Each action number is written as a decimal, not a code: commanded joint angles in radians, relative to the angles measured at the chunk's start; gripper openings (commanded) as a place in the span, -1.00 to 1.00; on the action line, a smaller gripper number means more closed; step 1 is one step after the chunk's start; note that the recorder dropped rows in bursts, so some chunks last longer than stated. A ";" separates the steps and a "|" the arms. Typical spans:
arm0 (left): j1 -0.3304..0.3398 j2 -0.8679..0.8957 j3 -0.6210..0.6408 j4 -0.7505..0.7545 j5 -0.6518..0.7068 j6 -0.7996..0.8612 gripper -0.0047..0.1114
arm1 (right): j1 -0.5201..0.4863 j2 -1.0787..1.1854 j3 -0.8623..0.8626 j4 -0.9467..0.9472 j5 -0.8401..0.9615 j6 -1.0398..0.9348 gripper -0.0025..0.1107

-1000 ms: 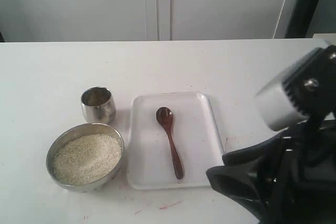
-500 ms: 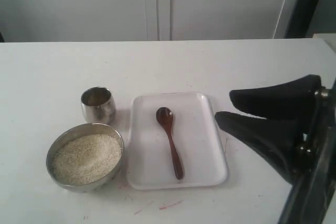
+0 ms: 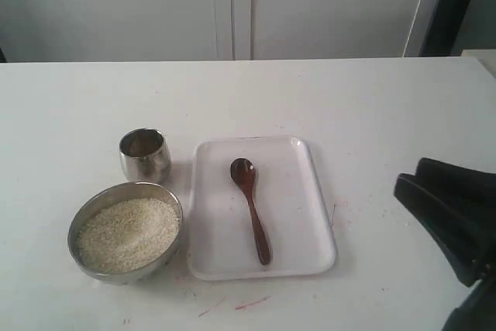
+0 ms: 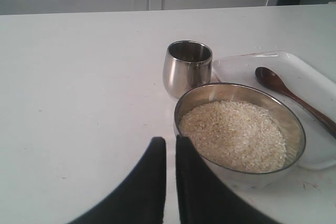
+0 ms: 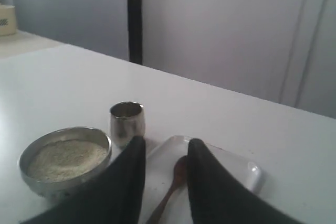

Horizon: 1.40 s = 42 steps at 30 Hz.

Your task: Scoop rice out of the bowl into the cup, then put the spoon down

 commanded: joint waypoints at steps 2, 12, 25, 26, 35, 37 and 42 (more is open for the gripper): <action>-0.007 0.001 -0.006 -0.010 -0.004 0.000 -0.67 | -0.185 -0.140 0.108 -0.001 -0.036 0.115 -0.47; -0.007 0.001 -0.006 -0.010 -0.004 0.000 -0.67 | -0.411 -0.329 0.176 -0.007 0.001 0.343 -0.47; -0.007 0.001 -0.006 -0.010 -0.004 0.000 -0.67 | -0.411 -0.347 0.176 -0.036 0.049 0.151 -0.47; -0.007 0.001 -0.006 -0.010 -0.004 0.000 -0.67 | -0.411 -0.352 0.176 -0.036 0.062 0.141 -0.47; -0.007 0.001 -0.006 -0.010 -0.004 0.000 -0.67 | -0.411 -0.352 0.176 0.076 -0.067 0.151 -0.47; -0.007 0.001 -0.006 -0.010 -0.004 0.000 -0.67 | -0.411 -0.352 0.176 0.213 -0.096 0.081 -0.47; -0.007 0.001 -0.006 -0.010 -0.004 0.000 -0.67 | -0.411 -0.352 0.176 0.742 -0.101 -0.478 -0.47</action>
